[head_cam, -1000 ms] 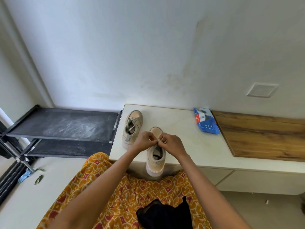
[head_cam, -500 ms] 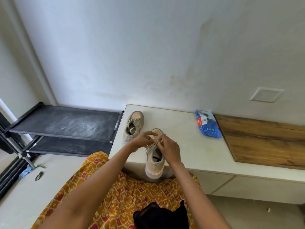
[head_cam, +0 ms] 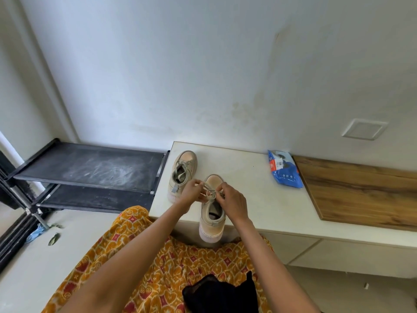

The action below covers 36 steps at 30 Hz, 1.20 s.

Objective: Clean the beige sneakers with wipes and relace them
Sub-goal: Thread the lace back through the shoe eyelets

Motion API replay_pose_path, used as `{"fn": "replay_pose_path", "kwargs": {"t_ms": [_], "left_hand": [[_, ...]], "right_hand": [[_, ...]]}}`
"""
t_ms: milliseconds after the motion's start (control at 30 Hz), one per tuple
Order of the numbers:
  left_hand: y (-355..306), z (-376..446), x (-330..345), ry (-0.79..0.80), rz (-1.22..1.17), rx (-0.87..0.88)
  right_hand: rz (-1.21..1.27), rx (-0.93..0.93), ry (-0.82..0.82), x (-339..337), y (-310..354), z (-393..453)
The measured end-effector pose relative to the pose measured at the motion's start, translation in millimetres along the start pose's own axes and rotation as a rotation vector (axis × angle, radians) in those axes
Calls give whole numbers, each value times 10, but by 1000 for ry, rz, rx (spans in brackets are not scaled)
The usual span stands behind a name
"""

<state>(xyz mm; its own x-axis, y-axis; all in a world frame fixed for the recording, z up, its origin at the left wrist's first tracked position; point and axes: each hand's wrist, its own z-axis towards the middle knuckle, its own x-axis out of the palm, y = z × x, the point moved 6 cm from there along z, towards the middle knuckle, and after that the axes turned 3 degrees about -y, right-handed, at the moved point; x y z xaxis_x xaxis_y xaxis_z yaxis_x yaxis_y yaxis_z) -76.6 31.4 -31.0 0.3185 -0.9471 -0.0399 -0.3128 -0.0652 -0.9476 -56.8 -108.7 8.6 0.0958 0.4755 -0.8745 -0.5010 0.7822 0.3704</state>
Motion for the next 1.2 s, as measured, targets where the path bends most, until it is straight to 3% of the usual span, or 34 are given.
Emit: {"fn": "replay_pose_path", "kwargs": {"t_ms": [200, 400, 500, 667, 767, 833, 1000, 1200], "left_hand": [[-42, -88, 6, 279, 276, 178], [-173, -44, -44, 48, 664, 445], [-158, -48, -28, 20, 701, 394], [-137, -137, 59, 191, 707, 394], [-110, -104, 0, 204, 495, 299], [-117, -57, 4, 193, 492, 295], [-145, -19, 95, 121, 443, 210], [-64, 31, 51, 101, 432, 53]], "right_hand": [[22, 40, 10, 20, -29, -4], [98, 95, 101, 52, -99, 50], [123, 93, 106, 65, -96, 39], [288, 123, 69, 16, -141, 14], [408, 244, -37, -101, -302, -32], [484, 367, -65, -127, -421, -82], [458, 404, 197, 43, -466, -112], [595, 408, 264, 47, -402, -28]]}}
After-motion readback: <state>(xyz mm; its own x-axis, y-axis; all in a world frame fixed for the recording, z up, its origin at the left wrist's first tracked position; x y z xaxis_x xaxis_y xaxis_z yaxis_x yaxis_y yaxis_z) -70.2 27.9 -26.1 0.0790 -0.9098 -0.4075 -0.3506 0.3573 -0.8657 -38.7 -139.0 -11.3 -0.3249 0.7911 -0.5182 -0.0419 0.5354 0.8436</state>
